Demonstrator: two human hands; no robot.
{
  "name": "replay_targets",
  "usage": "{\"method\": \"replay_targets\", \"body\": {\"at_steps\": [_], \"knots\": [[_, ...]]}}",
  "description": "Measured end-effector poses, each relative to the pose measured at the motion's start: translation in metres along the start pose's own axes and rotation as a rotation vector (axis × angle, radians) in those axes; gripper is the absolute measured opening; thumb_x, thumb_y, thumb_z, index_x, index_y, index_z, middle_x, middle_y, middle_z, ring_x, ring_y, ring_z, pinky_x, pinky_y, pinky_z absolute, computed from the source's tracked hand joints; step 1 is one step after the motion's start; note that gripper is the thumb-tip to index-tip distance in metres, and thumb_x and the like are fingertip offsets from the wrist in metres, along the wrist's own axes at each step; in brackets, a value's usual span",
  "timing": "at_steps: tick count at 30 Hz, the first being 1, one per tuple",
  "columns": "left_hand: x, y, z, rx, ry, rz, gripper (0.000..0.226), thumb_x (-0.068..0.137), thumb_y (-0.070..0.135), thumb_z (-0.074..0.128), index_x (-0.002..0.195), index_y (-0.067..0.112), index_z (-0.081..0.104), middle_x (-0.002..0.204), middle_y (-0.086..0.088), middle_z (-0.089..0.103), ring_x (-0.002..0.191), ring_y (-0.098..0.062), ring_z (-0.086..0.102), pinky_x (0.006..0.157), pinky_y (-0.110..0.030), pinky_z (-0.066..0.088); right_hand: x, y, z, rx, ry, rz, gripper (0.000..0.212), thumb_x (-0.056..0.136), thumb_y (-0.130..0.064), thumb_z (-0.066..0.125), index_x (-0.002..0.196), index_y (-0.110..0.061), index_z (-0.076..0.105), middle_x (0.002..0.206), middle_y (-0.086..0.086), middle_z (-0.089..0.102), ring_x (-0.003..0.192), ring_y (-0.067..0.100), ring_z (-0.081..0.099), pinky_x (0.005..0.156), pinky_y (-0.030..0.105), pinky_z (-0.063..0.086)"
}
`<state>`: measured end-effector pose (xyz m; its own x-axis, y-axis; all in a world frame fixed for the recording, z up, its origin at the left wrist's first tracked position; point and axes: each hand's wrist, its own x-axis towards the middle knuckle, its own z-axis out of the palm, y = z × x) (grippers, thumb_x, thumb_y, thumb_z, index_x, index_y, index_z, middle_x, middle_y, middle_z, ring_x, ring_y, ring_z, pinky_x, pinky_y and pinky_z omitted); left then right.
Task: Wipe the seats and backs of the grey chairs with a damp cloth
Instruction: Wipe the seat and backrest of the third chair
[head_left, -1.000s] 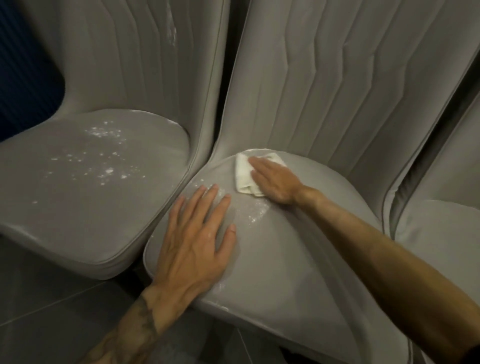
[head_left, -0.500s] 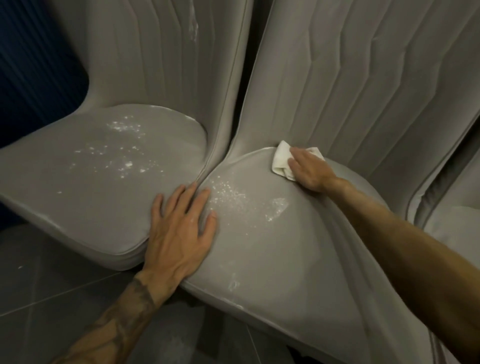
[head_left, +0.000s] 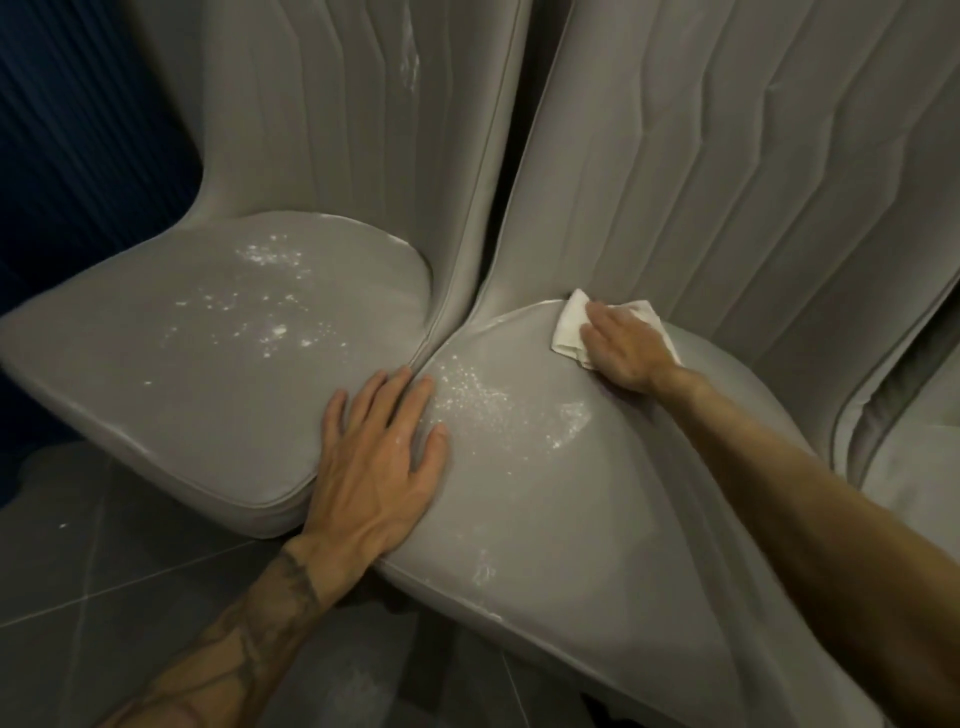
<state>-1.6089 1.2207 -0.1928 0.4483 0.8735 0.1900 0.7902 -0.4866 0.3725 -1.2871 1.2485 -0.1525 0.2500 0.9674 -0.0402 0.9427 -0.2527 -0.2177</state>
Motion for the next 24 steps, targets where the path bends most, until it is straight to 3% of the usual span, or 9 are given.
{"method": "replay_targets", "body": {"at_steps": [2, 6, 8, 11, 15, 19, 24], "knots": [[0.002, -0.006, -0.006, 0.006, -0.023, 0.050, 0.071, 0.100, 0.058, 0.021, 0.161, 0.028, 0.039, 0.169, 0.003, 0.035, 0.157, -0.017, 0.028, 0.130, -0.051, 0.017, -0.009, -0.034, 0.017, -0.008, -0.001, -0.083, 0.049, 0.112, -0.029, 0.033, 0.150, 0.001, 0.042, 0.152, 0.024, 0.047, 0.141, 0.042, 0.044, 0.117, 0.048, 0.031], [0.018, -0.035, -0.021, 0.174, -0.045, 0.135, 0.068, 0.101, 0.059, 0.025, 0.159, 0.026, 0.043, 0.165, -0.002, 0.042, 0.151, -0.024, 0.038, 0.126, -0.050, 0.025, -0.026, -0.055, 0.035, 0.006, -0.075, -0.314, 0.057, 0.112, -0.040, 0.027, 0.163, -0.015, 0.026, 0.170, 0.006, 0.025, 0.158, 0.026, 0.024, 0.129, 0.042, 0.016], [0.024, -0.045, -0.024, 0.213, -0.060, 0.132, 0.070, 0.102, 0.061, 0.025, 0.159, 0.024, 0.042, 0.164, -0.005, 0.043, 0.151, -0.027, 0.039, 0.126, -0.050, 0.026, -0.018, -0.031, 0.024, 0.001, -0.068, -0.246, 0.056, 0.112, -0.038, 0.031, 0.163, -0.016, 0.026, 0.171, 0.006, 0.025, 0.158, 0.025, 0.023, 0.129, 0.036, 0.015], [0.027, -0.050, -0.017, 0.236, -0.069, 0.120, 0.072, 0.103, 0.064, 0.025, 0.161, 0.025, 0.039, 0.166, -0.005, 0.040, 0.152, -0.027, 0.037, 0.127, -0.051, 0.026, -0.006, 0.002, 0.007, 0.005, 0.000, -0.092, 0.052, 0.112, -0.027, 0.037, 0.158, -0.004, 0.034, 0.165, 0.016, 0.035, 0.153, 0.031, 0.033, 0.127, 0.039, 0.019], [0.027, -0.053, -0.013, 0.199, -0.042, 0.109, 0.072, 0.103, 0.064, 0.024, 0.160, 0.024, 0.040, 0.166, -0.004, 0.041, 0.152, -0.025, 0.038, 0.125, -0.052, 0.029, -0.018, -0.042, 0.026, -0.004, -0.011, -0.144, 0.053, 0.112, -0.030, 0.034, 0.160, -0.007, 0.031, 0.165, 0.017, 0.034, 0.152, 0.035, 0.033, 0.126, 0.046, 0.021], [0.027, -0.056, -0.011, 0.195, -0.027, 0.132, 0.070, 0.104, 0.061, 0.025, 0.160, 0.023, 0.039, 0.165, -0.004, 0.042, 0.152, -0.024, 0.038, 0.125, -0.052, 0.030, -0.036, -0.041, 0.034, -0.002, -0.109, -0.352, 0.056, 0.112, -0.039, 0.030, 0.164, -0.020, 0.023, 0.171, 0.000, 0.022, 0.159, 0.019, 0.019, 0.129, 0.027, 0.004], [0.026, -0.057, -0.010, 0.199, 0.002, 0.152, 0.069, 0.103, 0.059, 0.028, 0.158, 0.020, 0.043, 0.163, -0.006, 0.045, 0.151, -0.025, 0.040, 0.124, -0.055, 0.031, -0.002, 0.024, -0.006, 0.014, -0.043, 0.022, 0.051, 0.113, -0.025, 0.035, 0.158, -0.002, 0.034, 0.165, 0.019, 0.034, 0.153, 0.032, 0.033, 0.126, 0.037, 0.018]]}}
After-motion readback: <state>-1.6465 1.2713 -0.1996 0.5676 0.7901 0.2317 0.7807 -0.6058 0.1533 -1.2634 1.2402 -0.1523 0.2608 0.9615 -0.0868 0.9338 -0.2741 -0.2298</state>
